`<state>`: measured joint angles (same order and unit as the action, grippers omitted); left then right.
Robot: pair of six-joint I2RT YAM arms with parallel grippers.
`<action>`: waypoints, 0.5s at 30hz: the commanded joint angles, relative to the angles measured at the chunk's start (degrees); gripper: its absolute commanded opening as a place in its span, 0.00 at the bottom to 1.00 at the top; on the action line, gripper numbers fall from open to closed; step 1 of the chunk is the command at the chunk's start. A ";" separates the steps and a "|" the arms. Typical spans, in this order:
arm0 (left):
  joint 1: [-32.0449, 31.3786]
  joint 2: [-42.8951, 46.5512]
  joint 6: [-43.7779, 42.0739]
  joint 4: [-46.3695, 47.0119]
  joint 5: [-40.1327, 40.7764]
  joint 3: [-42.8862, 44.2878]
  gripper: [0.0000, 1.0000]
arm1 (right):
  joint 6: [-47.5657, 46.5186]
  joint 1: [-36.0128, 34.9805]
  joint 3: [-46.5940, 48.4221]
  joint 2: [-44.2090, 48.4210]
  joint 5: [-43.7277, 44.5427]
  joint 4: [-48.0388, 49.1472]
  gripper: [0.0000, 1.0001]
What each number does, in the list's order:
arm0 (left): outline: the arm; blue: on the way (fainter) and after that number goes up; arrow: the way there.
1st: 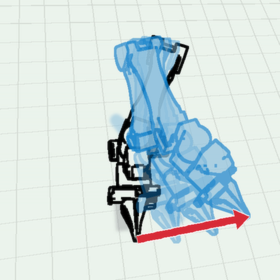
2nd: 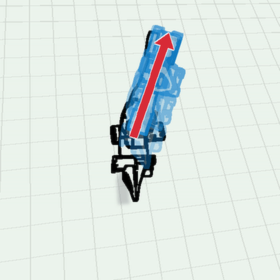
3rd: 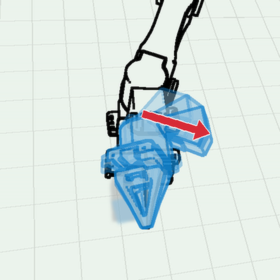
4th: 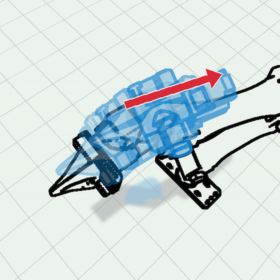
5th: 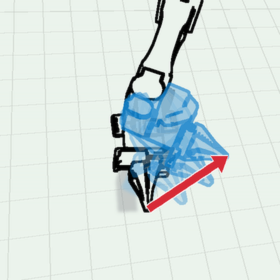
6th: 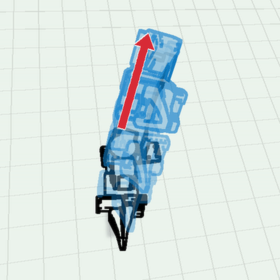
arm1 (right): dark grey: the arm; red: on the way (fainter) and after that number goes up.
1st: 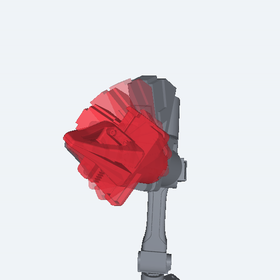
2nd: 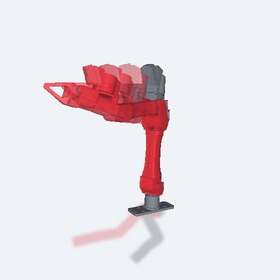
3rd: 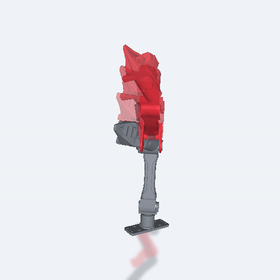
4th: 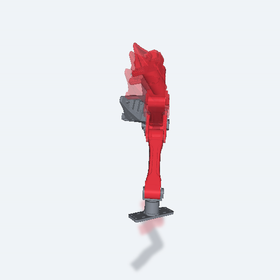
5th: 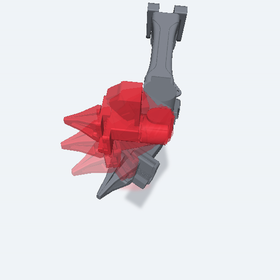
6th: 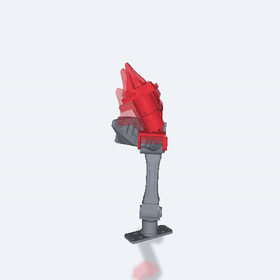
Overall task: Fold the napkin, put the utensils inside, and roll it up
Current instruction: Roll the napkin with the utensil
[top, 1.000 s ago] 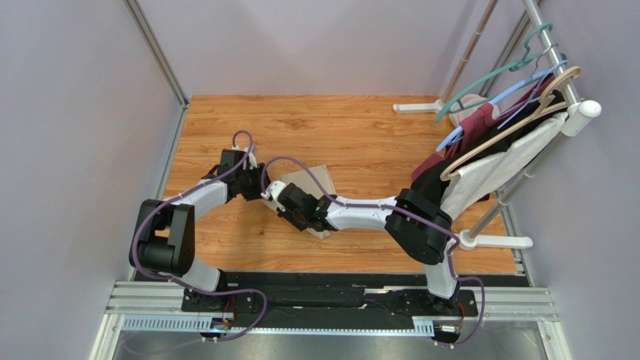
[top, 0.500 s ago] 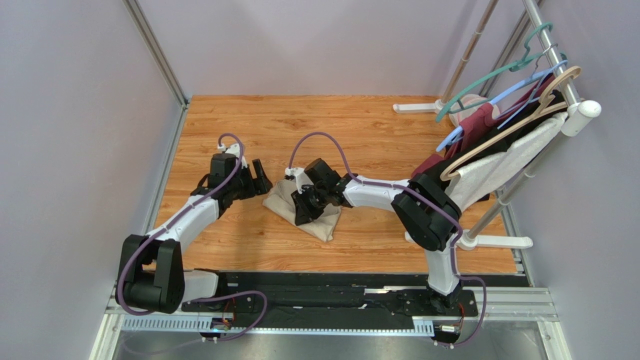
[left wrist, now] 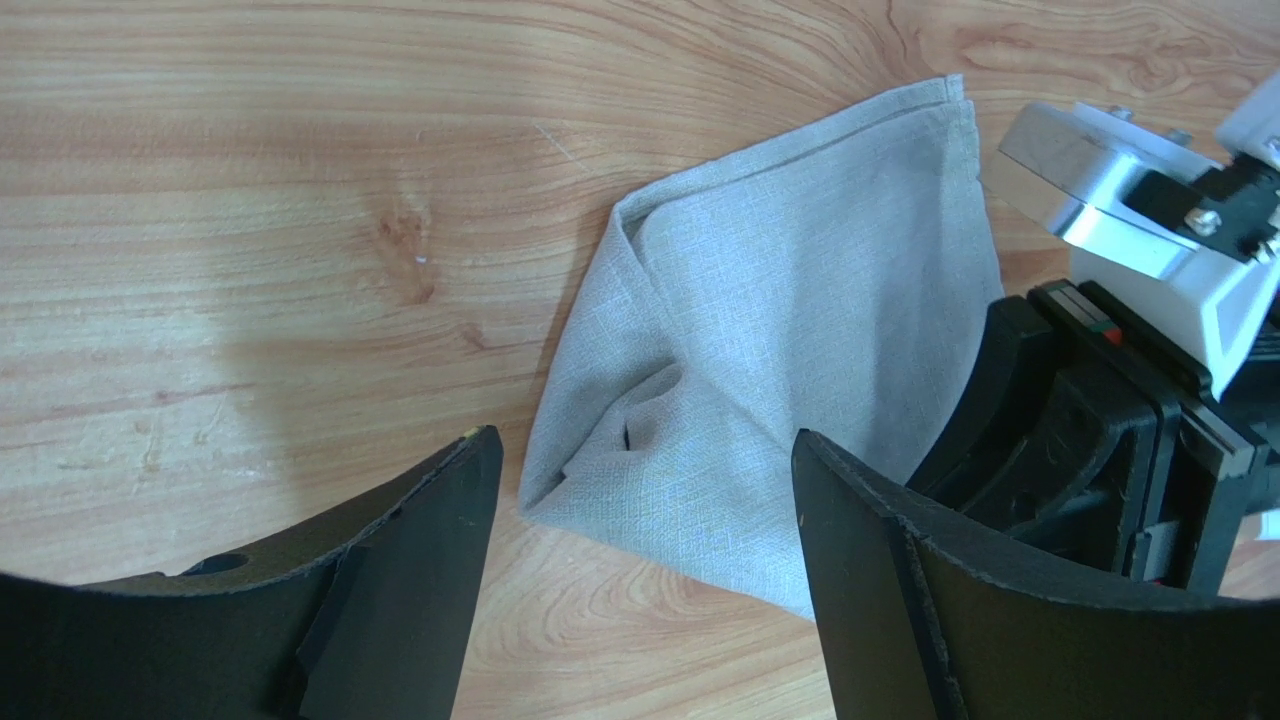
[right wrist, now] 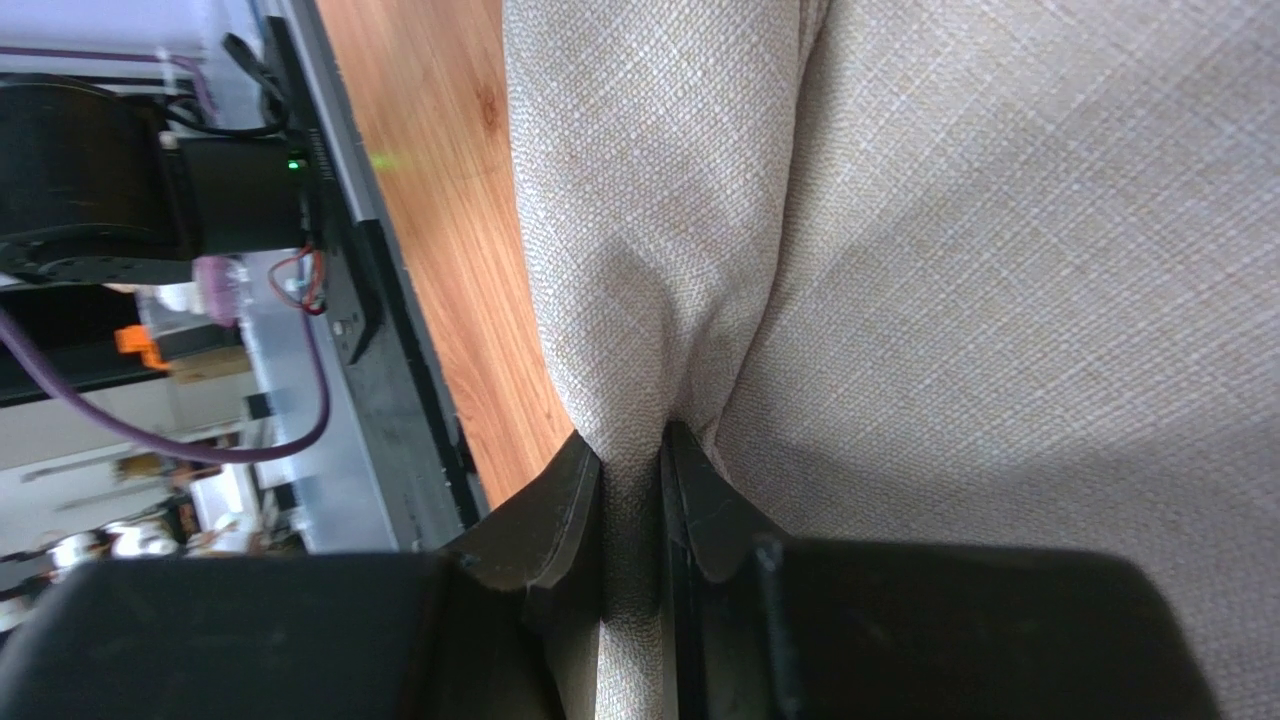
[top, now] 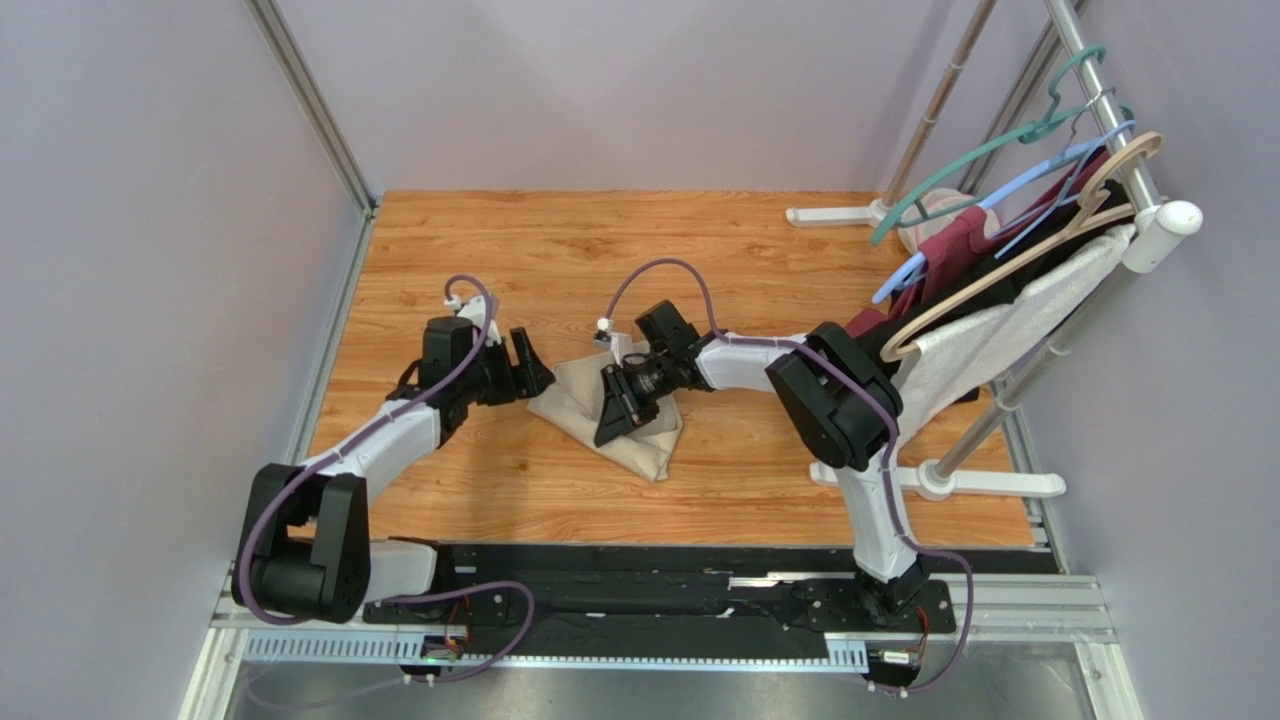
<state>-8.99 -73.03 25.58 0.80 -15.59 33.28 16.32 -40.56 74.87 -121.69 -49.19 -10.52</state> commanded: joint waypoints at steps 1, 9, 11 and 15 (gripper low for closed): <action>-0.06 -1.75 -0.97 4.30 -1.63 -0.05 0.79 | 3.02 2.06 0.63 -3.90 -2.23 -0.46 0.08; 0.03 -6.41 -0.27 8.16 -4.35 1.26 0.74 | 3.20 3.29 1.24 -5.49 -2.67 -0.46 0.08; -0.06 -7.65 -0.01 8.69 -5.32 1.53 0.72 | 3.19 3.29 1.50 -5.66 -2.67 -0.64 0.08; -0.50 -9.75 0.17 9.49 -6.38 2.49 0.68 | 3.02 3.38 1.94 -6.02 -2.40 -1.08 0.08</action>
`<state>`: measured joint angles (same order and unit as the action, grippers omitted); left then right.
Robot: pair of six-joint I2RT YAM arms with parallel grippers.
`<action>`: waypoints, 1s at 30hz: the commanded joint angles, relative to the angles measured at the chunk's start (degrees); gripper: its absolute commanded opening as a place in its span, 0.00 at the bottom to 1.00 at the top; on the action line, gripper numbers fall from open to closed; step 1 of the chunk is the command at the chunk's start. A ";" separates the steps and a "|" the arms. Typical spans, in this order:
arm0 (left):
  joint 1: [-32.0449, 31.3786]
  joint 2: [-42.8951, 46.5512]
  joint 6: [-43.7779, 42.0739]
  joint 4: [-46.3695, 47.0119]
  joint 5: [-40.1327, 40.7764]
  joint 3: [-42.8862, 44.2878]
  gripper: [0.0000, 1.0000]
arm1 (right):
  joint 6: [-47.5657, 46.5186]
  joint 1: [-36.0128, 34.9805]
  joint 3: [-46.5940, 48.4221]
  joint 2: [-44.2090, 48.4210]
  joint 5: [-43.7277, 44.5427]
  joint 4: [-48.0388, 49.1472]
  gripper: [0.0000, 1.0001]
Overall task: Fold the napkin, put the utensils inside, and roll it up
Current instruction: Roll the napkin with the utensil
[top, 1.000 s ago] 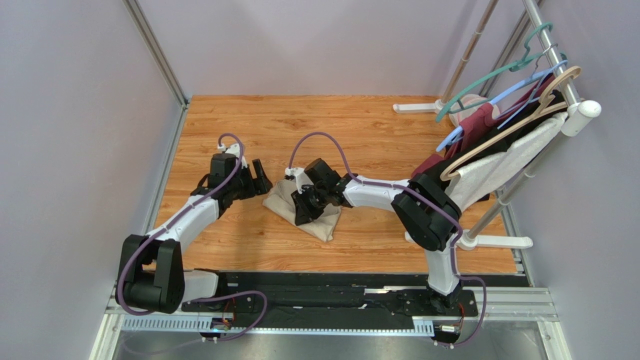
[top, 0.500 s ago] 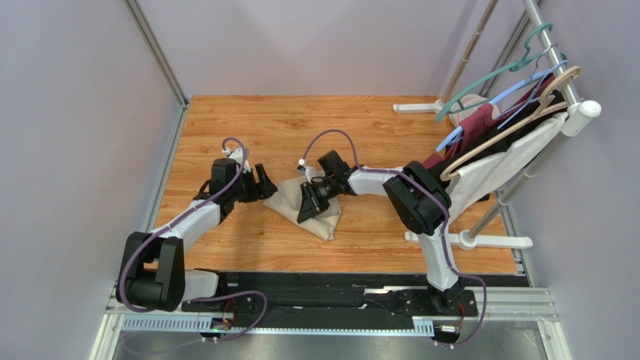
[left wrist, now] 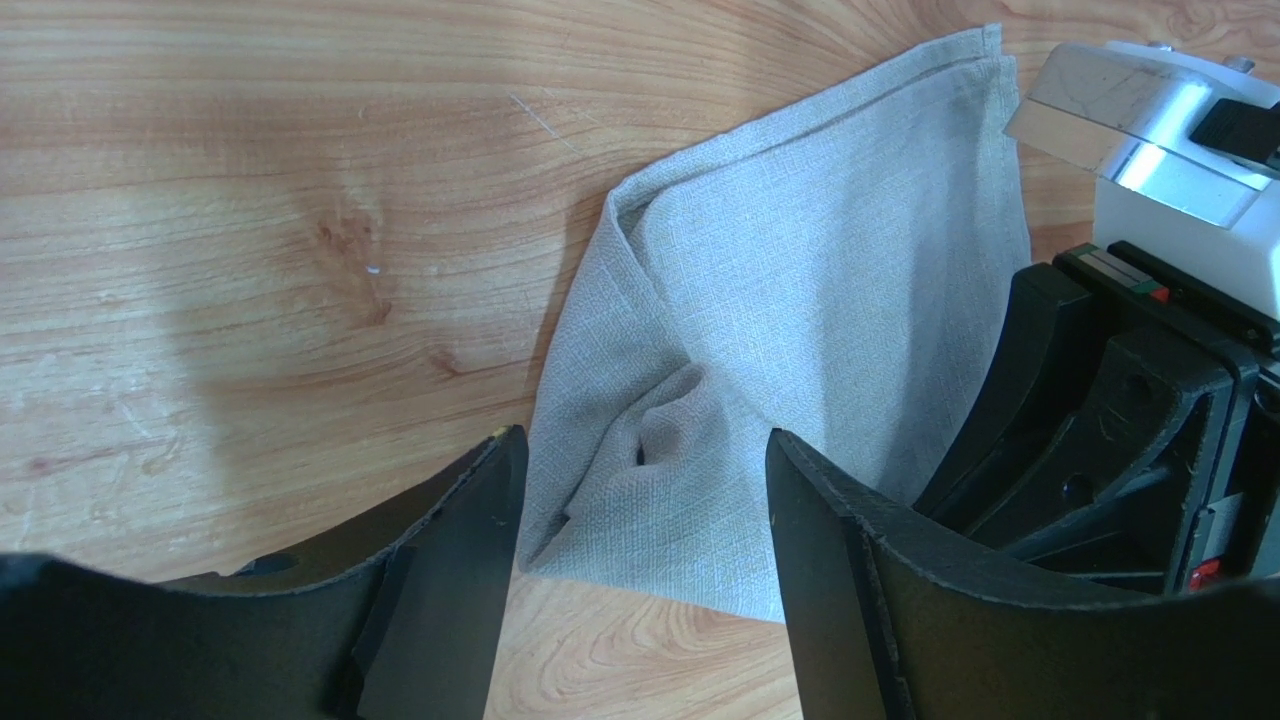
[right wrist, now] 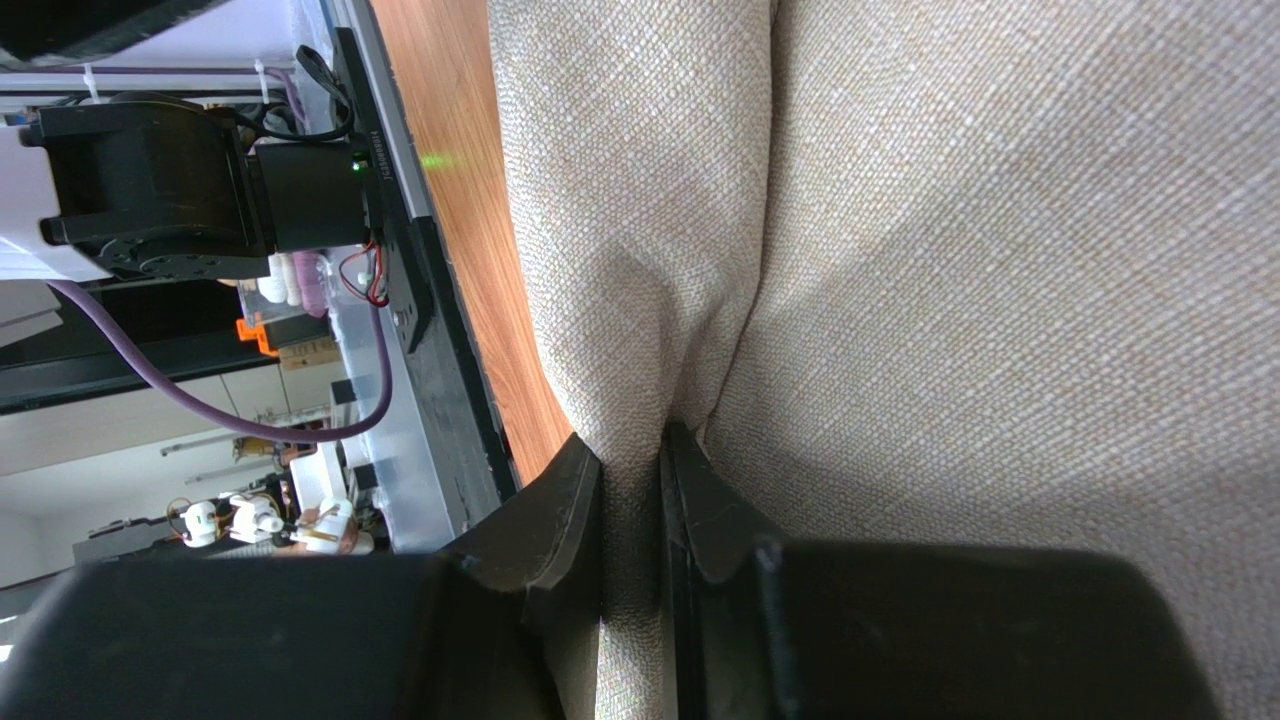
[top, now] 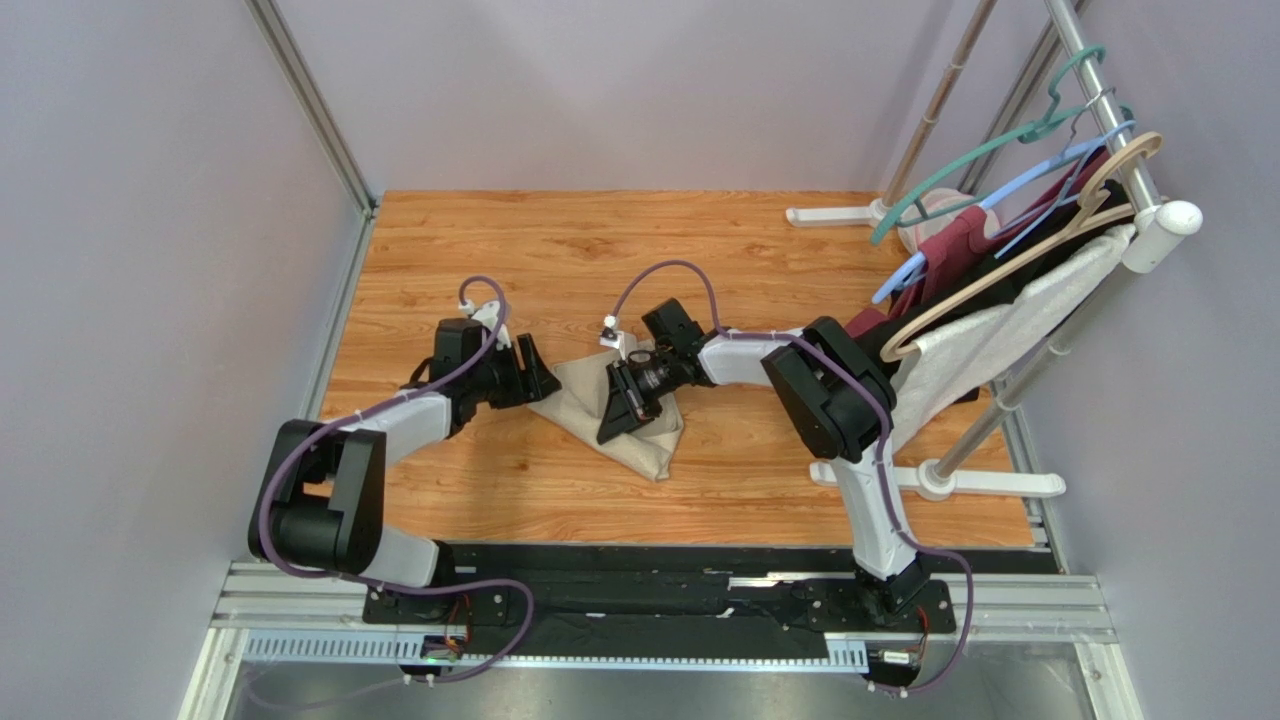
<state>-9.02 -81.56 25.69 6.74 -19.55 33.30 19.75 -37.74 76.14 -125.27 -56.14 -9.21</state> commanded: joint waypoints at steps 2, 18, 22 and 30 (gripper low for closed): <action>-0.65 -2.20 -0.12 3.54 -2.51 2.73 0.65 | -0.85 0.56 0.85 -2.26 4.72 -2.91 0.08; -1.09 -4.66 -0.64 -3.03 -3.04 6.59 0.00 | -6.30 0.65 4.01 5.82 14.71 -12.84 0.59; -1.09 -6.76 -1.00 -6.04 -3.74 8.97 0.00 | -9.11 0.56 4.72 11.53 23.25 -16.36 0.64; -1.09 -8.17 -1.08 -9.55 -3.74 11.35 0.00 | -14.46 -5.40 -1.51 25.59 40.90 -11.97 0.65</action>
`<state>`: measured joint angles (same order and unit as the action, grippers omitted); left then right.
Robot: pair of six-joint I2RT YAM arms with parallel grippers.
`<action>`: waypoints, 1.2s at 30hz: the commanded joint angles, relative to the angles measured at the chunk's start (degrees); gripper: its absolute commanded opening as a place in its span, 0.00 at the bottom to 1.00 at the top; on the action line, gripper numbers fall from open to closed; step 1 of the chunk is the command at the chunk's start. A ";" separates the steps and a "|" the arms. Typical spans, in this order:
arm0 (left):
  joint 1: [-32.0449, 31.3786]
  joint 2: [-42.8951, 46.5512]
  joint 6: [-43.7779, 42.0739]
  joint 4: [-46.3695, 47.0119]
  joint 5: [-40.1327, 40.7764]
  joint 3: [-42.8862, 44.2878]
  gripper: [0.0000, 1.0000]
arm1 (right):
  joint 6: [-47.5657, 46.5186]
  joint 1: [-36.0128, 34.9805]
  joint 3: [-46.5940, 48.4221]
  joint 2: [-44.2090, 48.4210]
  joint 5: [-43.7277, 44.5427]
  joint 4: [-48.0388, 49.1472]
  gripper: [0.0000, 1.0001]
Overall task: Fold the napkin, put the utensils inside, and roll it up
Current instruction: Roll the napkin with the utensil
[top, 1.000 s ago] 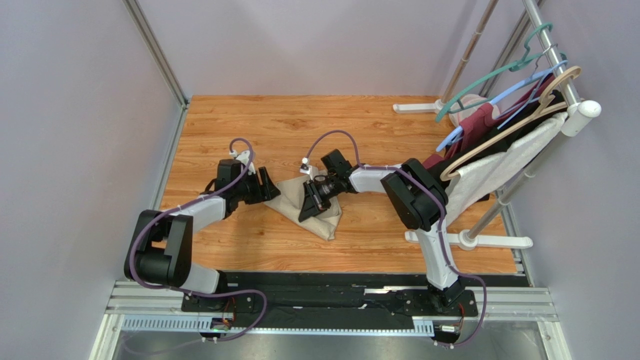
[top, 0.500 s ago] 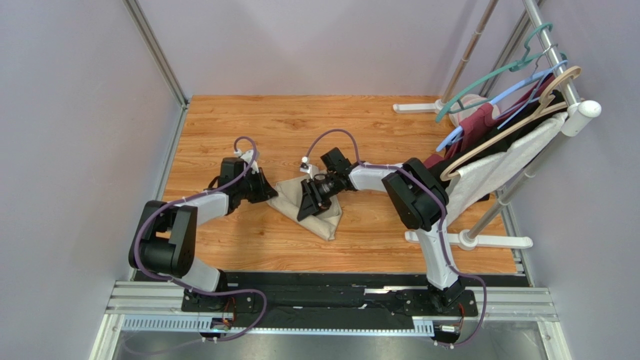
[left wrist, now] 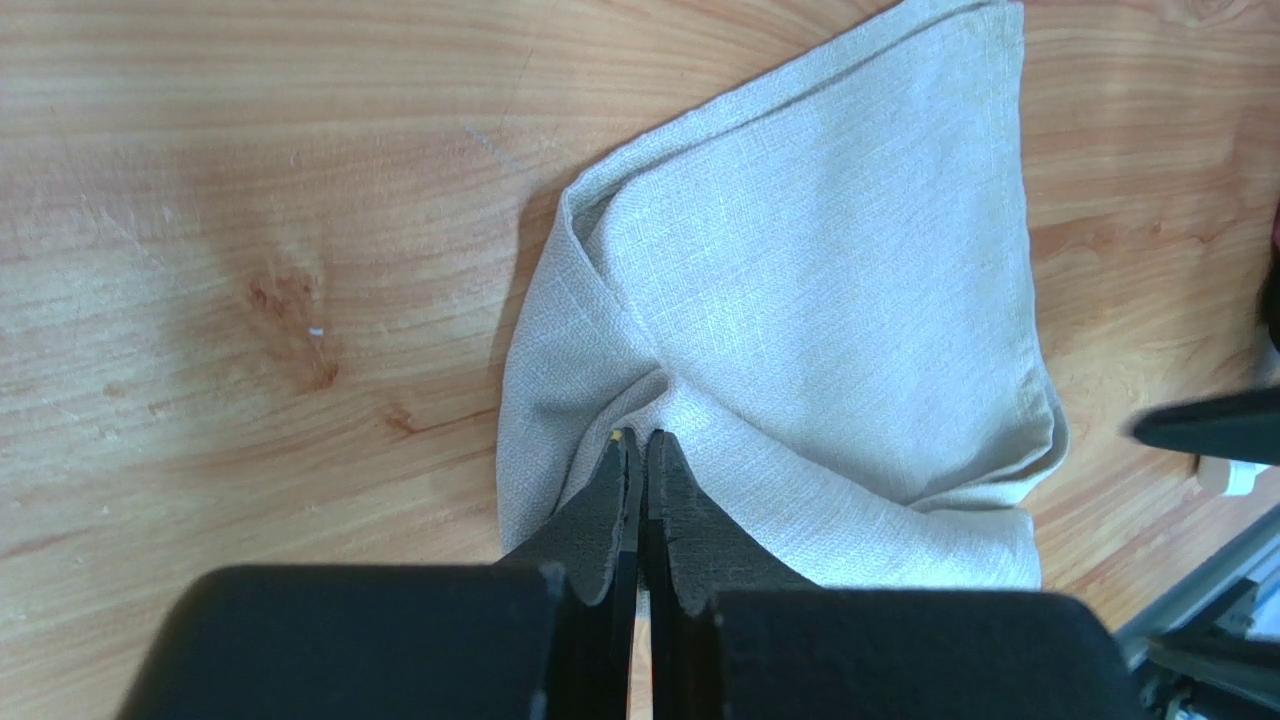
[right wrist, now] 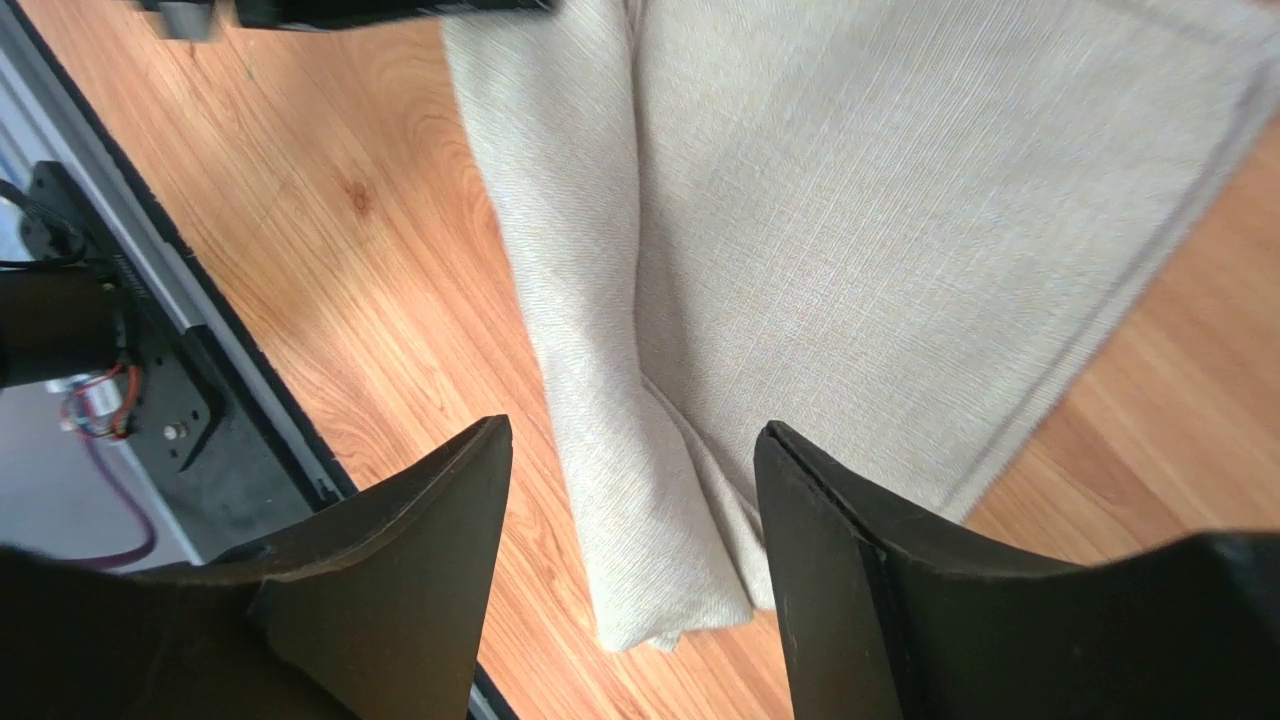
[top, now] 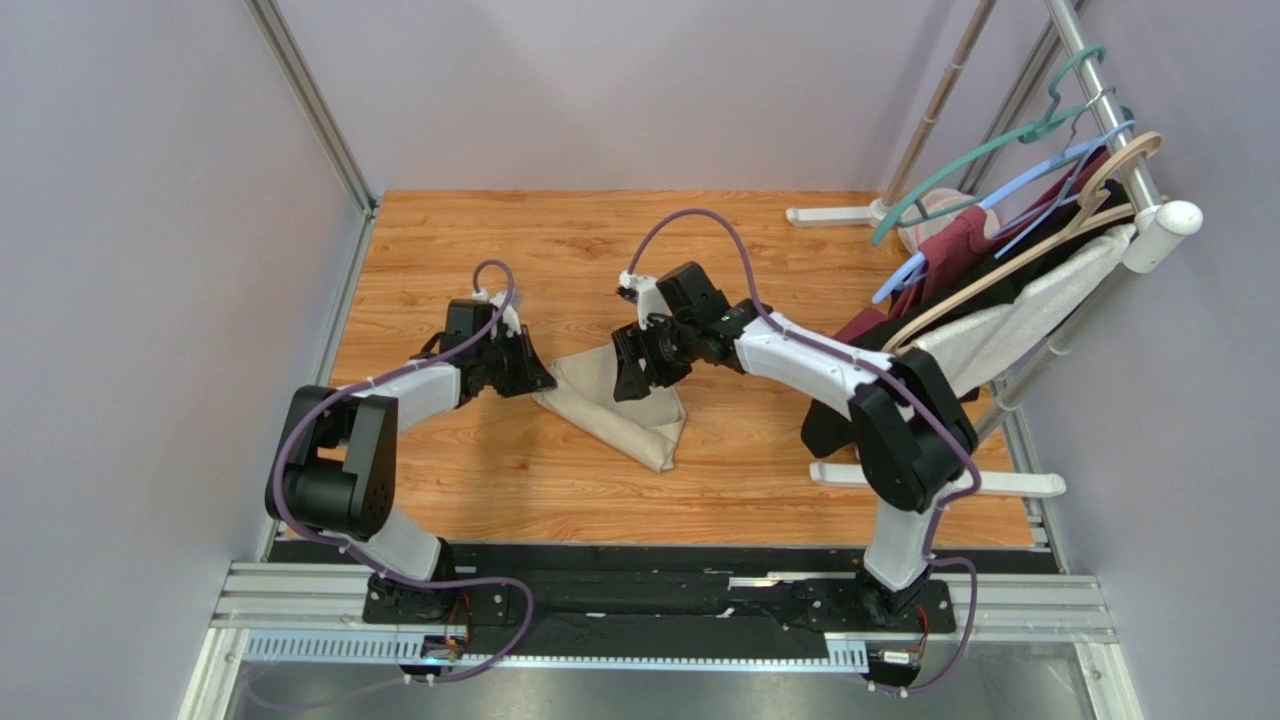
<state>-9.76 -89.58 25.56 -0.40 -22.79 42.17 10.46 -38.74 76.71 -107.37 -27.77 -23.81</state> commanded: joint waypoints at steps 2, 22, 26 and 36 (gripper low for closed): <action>-0.35 -0.33 -0.86 -2.84 -0.51 2.74 0.00 | -7.98 -8.97 -3.40 8.75 17.11 3.59 0.65; -0.35 -0.95 -1.04 -3.29 -0.77 3.44 0.00 | -16.79 -24.36 -2.44 -2.84 46.14 7.99 0.60; -0.35 -0.95 -1.04 -3.37 -0.77 3.53 0.00 | -17.14 -24.54 -3.05 -3.54 45.61 8.43 0.57; -0.35 -1.30 -1.22 -3.11 -1.03 3.62 0.00 | -17.40 -24.45 -3.32 -7.15 45.08 8.17 0.55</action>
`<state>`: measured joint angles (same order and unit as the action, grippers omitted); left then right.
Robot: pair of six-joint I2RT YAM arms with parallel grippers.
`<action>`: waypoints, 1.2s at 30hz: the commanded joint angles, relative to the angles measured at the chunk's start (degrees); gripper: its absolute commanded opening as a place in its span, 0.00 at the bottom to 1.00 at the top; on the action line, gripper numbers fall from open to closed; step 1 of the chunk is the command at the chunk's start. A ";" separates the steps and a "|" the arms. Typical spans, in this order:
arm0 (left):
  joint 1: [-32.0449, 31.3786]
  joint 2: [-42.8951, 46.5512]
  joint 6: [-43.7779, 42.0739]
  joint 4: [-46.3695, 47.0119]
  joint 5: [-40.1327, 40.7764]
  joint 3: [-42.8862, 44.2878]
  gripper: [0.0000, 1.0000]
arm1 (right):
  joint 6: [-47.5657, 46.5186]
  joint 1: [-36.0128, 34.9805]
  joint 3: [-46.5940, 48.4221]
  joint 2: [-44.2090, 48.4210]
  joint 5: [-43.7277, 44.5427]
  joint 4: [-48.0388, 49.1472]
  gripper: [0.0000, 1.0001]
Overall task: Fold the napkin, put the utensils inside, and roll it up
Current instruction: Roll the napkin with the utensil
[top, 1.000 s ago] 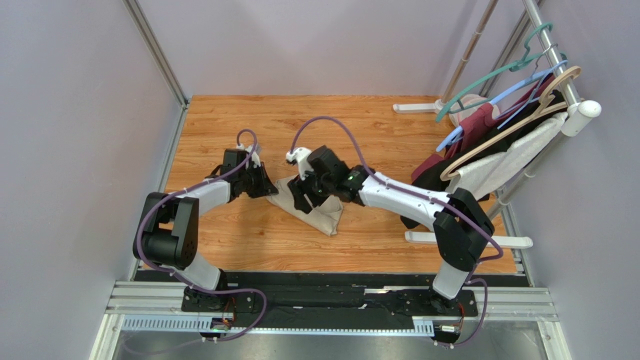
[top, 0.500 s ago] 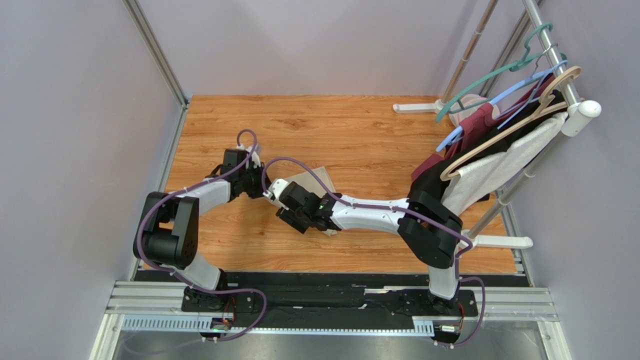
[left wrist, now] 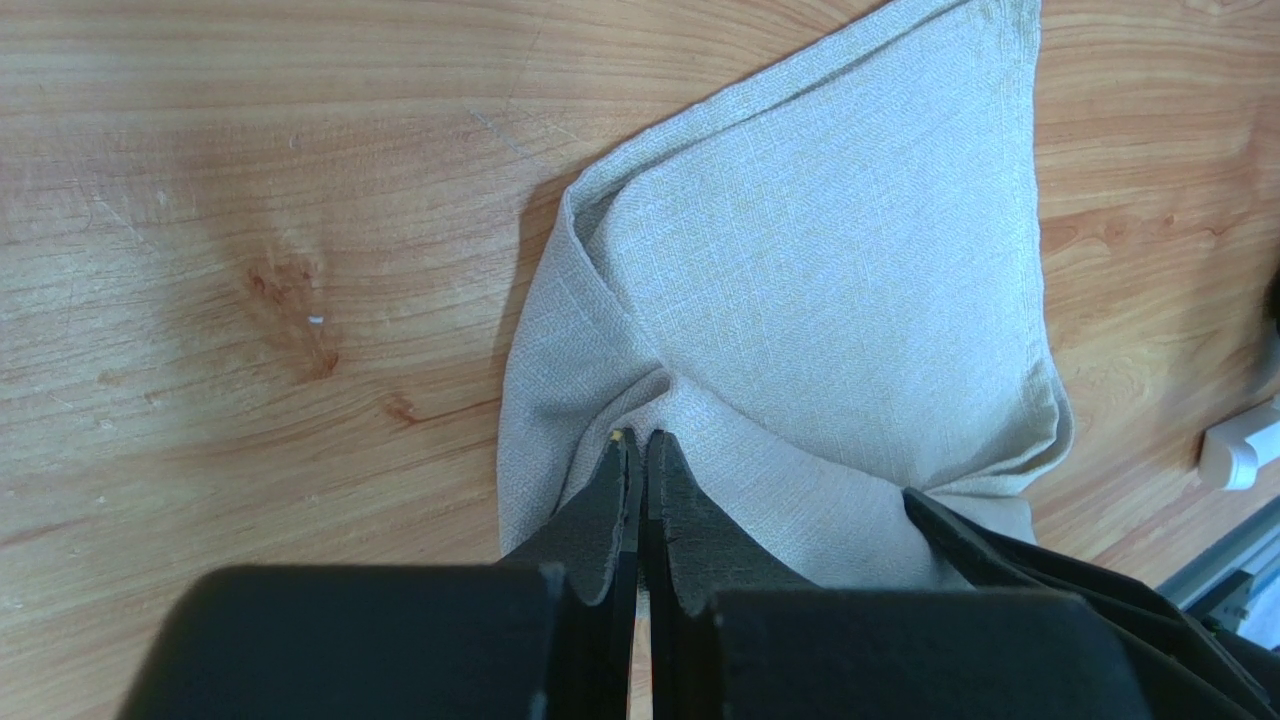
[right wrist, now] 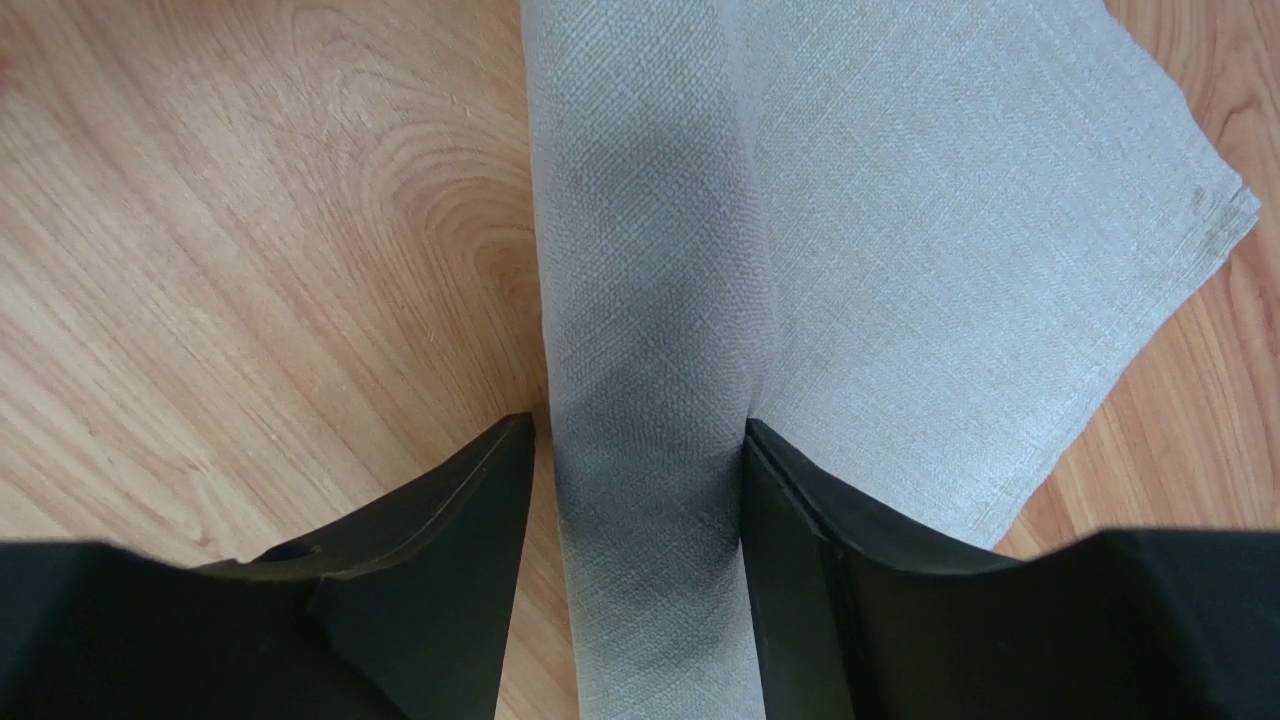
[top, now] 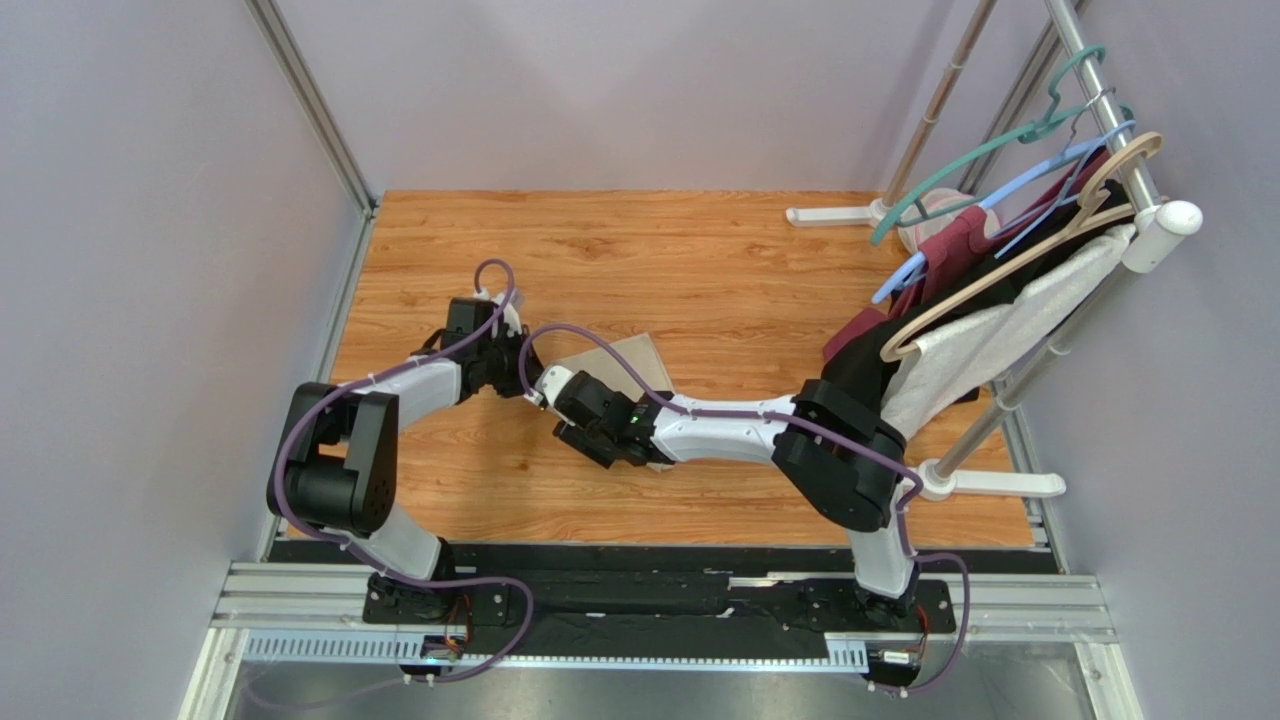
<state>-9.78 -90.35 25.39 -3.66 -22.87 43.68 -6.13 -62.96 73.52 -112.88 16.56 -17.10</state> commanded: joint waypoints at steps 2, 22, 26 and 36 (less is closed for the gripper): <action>-0.33 -0.53 -1.04 0.14 -0.95 2.11 0.00 | -0.64 -0.23 -0.39 -2.17 1.28 1.55 0.53; -0.24 10.45 0.63 -1.18 13.20 -1.05 0.76 | 5.78 8.55 1.10 -2.34 -28.67 -4.78 0.11; -0.24 12.82 1.07 -1.26 13.29 -3.42 0.76 | 8.85 11.36 2.16 -3.48 -38.93 -5.31 0.11; -0.24 14.85 1.24 3.31 8.72 -8.70 0.75 | 13.69 18.83 5.32 -9.10 -55.31 -4.43 0.09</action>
<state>-9.76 -76.51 26.06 -3.95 -12.10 35.22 4.56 -45.50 78.17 -117.71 -29.69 -18.59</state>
